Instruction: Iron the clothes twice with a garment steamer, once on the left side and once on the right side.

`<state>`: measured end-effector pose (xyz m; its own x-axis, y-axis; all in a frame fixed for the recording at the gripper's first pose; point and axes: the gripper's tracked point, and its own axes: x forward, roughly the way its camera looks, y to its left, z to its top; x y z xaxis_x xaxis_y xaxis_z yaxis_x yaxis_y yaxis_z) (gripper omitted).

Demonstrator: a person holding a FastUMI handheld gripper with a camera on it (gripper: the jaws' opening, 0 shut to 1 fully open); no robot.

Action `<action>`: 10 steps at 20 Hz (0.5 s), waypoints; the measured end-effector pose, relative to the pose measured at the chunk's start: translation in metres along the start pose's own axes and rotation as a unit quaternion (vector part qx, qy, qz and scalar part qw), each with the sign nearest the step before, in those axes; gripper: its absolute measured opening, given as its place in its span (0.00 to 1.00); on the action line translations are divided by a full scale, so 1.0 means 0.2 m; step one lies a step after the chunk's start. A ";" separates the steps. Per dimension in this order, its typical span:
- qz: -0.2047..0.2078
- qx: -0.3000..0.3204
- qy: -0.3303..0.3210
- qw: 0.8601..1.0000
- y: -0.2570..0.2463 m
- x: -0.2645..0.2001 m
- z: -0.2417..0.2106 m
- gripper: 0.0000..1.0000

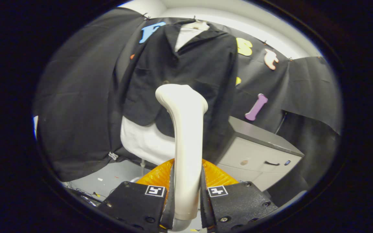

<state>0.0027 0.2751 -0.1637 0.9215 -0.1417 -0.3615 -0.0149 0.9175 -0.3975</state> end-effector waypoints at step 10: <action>-0.070 0.095 0.021 0.993 -1.07 -0.70 -0.35 0.35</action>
<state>-0.1503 0.0719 -0.0864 0.8921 -0.2847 -0.3509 0.1894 0.9407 -0.2815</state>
